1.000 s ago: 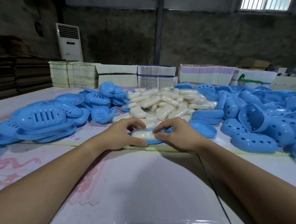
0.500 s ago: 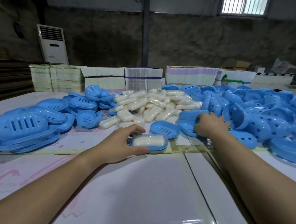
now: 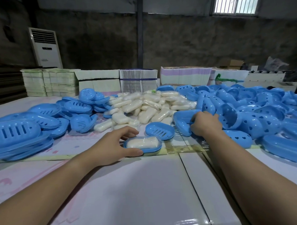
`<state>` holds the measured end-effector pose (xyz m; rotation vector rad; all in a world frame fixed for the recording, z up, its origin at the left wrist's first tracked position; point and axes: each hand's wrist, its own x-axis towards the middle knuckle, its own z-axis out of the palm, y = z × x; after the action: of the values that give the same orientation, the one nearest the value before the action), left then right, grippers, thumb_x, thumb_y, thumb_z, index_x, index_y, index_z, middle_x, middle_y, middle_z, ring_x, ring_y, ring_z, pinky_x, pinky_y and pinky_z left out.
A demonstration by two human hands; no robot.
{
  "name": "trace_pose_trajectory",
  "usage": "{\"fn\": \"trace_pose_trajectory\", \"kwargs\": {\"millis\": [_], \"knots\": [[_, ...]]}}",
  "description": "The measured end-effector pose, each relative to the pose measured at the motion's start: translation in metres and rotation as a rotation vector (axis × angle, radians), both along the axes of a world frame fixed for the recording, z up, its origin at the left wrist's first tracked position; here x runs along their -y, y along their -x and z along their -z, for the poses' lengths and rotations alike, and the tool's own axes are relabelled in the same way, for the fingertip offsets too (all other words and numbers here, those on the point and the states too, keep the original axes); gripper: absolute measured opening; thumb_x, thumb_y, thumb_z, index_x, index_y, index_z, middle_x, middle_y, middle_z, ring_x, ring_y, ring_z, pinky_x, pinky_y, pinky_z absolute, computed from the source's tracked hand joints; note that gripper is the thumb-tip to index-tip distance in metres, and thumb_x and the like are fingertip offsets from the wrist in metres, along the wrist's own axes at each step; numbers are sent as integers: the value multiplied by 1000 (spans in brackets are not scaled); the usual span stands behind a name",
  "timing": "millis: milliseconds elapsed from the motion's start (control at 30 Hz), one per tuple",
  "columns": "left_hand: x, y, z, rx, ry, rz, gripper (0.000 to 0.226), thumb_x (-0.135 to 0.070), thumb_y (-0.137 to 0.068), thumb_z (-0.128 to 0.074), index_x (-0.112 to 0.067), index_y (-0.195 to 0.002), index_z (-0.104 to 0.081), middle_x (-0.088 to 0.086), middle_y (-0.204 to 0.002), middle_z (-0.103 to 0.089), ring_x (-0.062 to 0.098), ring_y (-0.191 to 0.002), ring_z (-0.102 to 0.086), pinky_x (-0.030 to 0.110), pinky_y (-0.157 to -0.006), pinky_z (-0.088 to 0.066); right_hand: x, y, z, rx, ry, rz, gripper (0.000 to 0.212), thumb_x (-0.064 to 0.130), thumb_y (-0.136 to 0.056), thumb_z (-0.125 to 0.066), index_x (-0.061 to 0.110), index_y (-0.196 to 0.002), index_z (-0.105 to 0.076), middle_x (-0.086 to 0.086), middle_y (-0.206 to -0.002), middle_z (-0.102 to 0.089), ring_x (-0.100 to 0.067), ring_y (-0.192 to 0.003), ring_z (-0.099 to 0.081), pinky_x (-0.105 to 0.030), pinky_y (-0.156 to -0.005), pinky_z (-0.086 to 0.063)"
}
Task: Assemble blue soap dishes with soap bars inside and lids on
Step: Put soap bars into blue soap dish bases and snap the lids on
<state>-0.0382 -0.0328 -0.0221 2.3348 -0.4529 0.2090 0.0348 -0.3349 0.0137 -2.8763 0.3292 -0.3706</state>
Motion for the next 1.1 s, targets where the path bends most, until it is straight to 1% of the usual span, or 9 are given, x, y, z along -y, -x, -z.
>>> {"fn": "trace_pose_trajectory", "kwargs": {"millis": [167,300,467,567,733,867,967,1033,1100], "knots": [[1,-3,-13,-79,-85,-6,57,-56,-64,-88,-55,-109,-53,-26,-112,-60,-3,-105,-58,9,-78,-47,-2,-5,0,-37,-16,8,34,23,-89,-55,20,-123,-57,-9,-133,-41,-42,-130,-25,-58,-98,-38],[10,-13,-24,-122,-138,-31,62,-52,-64,-90,-48,-115,-55,-23,-107,-61,-2,-100,-58,8,-73,-43,0,-7,3,-55,-25,12,35,33,-91,-53,17,-122,-56,-9,-134,-41,-43,-129,-25,-56,-98,-38],[38,-23,-11,11,-86,-118,53,-56,-65,-88,-39,-109,-63,-16,-110,-65,3,-93,-60,22,-82,-49,1,-5,1,37,-52,13,25,26,-89,-59,14,-110,-58,-13,-131,-36,-43,-124,-27,-51,-89,-43],[52,-27,-12,27,-136,-155,56,-60,-67,-85,-36,-111,-61,-14,-112,-64,10,-97,-60,35,-92,-52,-2,-3,-4,108,-92,-47,26,25,-84,-64,17,-108,-57,-11,-128,-37,-41,-121,-31,-41,-77,-36],[56,-32,-12,38,-156,-142,60,-62,-66,-84,-38,-114,-57,-12,-114,-62,5,-91,-58,26,-80,-49,-19,11,-24,376,-413,-319,30,30,-74,-74,28,-101,-62,2,-122,-42,-22,-114,-41,-29,-83,-33],[41,-27,-10,3,-35,-78,64,-68,-52,-86,-47,-105,-57,-20,-108,-64,-9,-83,-58,11,-66,-40,-39,27,-22,243,-702,-704,29,19,-72,-75,36,-94,-65,13,-119,-55,-6,-108,-54,-24,-83,-46],[30,-25,-7,-31,11,-10,73,-69,-45,-85,-46,-109,-60,-19,-105,-67,-1,-91,-62,23,-77,-52,-52,32,-14,82,-629,-895,39,15,-72,-76,39,-102,-66,22,-112,-59,6,-101,-57,-7,-73,-45],[28,-23,-3,-40,31,14,70,-66,-48,-85,-41,-109,-62,-17,-106,-67,10,-98,-64,38,-88,-56,-57,34,-8,8,-521,-952,46,13,-73,-74,39,-109,-64,25,-112,-57,7,-103,-54,-5,-75,-43],[29,-20,-2,-46,18,15,68,-66,-47,-83,-41,-105,-58,-19,-106,-64,8,-98,-63,38,-90,-55,-57,35,-6,-35,-451,-970,54,11,-73,-73,41,-116,-60,27,-117,-55,5,-107,-53,-7,-78,-41]]}}
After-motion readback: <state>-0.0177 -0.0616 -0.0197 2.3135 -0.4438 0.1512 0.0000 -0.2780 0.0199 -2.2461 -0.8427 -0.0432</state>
